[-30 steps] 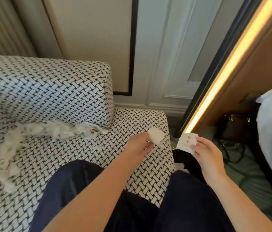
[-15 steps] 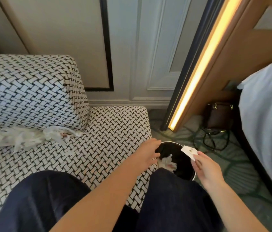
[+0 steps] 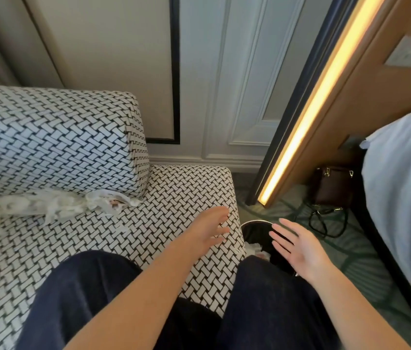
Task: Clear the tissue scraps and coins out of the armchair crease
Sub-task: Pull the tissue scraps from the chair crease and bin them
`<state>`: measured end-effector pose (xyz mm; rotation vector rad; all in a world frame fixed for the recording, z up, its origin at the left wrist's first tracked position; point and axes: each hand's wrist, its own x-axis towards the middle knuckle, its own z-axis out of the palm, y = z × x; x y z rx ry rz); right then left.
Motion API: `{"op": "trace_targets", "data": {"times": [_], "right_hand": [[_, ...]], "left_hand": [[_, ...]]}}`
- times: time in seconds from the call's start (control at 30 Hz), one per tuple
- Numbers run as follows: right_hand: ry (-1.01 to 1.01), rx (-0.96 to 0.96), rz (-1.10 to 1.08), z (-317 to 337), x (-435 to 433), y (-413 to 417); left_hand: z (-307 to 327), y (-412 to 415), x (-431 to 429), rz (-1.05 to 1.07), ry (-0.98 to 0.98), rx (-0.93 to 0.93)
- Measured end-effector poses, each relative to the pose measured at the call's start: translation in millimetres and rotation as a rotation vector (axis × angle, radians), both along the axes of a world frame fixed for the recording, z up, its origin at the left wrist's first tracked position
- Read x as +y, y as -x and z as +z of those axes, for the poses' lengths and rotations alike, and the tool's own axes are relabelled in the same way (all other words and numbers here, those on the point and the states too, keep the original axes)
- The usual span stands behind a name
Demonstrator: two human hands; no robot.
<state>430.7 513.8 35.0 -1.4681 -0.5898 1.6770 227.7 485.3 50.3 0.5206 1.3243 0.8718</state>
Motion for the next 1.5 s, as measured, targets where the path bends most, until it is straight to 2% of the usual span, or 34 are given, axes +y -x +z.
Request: {"op": "trace_targets", "data": {"times": [0.3,0.57,0.73,0.9,1.0,1.13,1.3,1.4,1.5], "right_hand": [[-0.195,0.01,0.245,58.1,-23.0,96.0],[-0.247,0.021,0.567,69.2,-56.1,222.1],[-0.261,0.011,0.754,54.7,-86.7,294.0],[-0.377,-0.196,0.935,44.0,-117.6,353.1],[-0.419,-0.232,0.997,38.6,-124.1,382.8],[-0.586,-0.326,1.149,25.0,-139.1,414.4],[-0.749,-0.446,1.374,-1.5,-168.6,443.8],[-0.855,-0.528,1.577,-19.7,-180.1,448.3],[-0.933,-0.747,1.818,-34.6,-184.4,445.8]], "left_hand": [[42.7,93.8,-49.4,0.193,-0.188,0.01],[56.5,194.3,-128.7,0.42,-0.239,0.257],[37.6,251.1,-184.1,0.573,-0.206,0.415],[0.0,289.6,-239.8,0.792,-0.002,0.662],[-28.3,299.8,-267.1,0.837,0.099,0.774],[-59.8,291.3,-289.9,0.885,0.226,0.9],[-84.1,272.0,-300.2,0.823,0.415,1.017],[-93.4,265.7,-301.8,0.758,0.375,1.135],[-88.5,265.6,-297.9,0.702,0.33,1.119]]}}
